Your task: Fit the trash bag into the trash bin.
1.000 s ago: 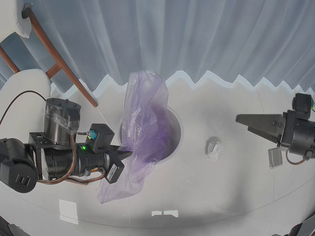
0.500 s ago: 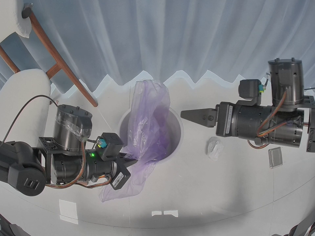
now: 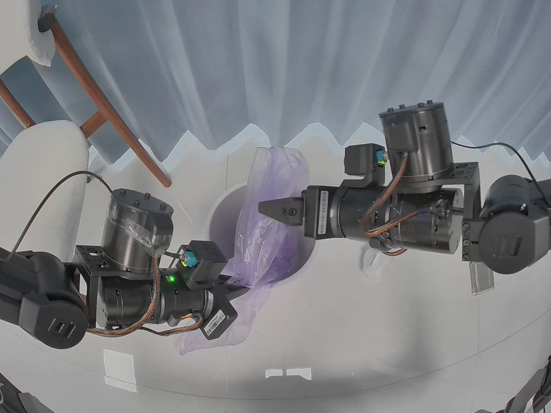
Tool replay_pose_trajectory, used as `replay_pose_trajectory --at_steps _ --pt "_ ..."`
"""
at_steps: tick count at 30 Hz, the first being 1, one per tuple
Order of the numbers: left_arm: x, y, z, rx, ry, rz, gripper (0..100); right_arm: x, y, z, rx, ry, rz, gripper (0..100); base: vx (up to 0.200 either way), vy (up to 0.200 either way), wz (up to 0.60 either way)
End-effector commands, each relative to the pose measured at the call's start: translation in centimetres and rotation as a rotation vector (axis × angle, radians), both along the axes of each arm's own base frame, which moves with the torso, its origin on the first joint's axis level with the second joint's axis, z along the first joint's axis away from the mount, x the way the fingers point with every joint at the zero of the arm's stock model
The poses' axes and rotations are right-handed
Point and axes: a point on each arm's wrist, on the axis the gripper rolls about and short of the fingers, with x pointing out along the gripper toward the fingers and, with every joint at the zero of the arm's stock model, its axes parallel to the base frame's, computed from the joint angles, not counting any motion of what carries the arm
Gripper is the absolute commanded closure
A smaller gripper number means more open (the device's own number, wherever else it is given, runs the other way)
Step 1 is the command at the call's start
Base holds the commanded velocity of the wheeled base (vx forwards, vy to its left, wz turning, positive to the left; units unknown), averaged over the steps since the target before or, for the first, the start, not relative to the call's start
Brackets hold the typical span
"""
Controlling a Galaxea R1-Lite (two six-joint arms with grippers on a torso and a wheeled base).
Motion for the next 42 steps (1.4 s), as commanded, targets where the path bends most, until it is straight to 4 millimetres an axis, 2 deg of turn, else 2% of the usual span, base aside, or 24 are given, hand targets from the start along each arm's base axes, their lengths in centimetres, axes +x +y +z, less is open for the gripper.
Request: replay_pose_trajectory --at_steps 1,12,13,21,33,38,42 --pt "-0.1 0.0 0.0 0.003 -0.001 -0.001 100 1.4 1.5 -1.2 -0.014 0.016 -0.003 0 0.000 0.000 0.00" --pt "-0.2 0.1 0.2 -0.003 -0.009 0.001 100 2.2 2.5 -1.3 0.009 0.025 -0.011 0 0.000 0.000 0.00" --pt "-0.3 0.2 0.4 -0.005 -0.013 0.001 100 2.2 2.5 -1.2 0.019 0.028 -0.015 100 0.000 0.000 0.00" --pt "-0.8 0.6 0.6 -0.014 -0.017 0.003 100 2.0 2.3 -0.8 0.064 0.061 -0.036 100 0.000 0.000 0.00" --pt "-1.6 2.7 0.3 -0.013 -0.002 0.054 100 0.8 0.5 0.7 0.128 0.079 -0.066 100 0.000 0.000 0.00" --pt "-1.2 3.2 0.5 -0.018 -0.008 0.077 100 -0.3 -0.6 -0.1 0.116 0.089 -0.064 100 0.000 0.000 0.00" --pt "-1.1 3.1 0.5 -0.018 -0.008 0.077 100 0.0 -0.6 -0.8 0.136 0.059 -0.066 100 0.000 0.000 0.00"
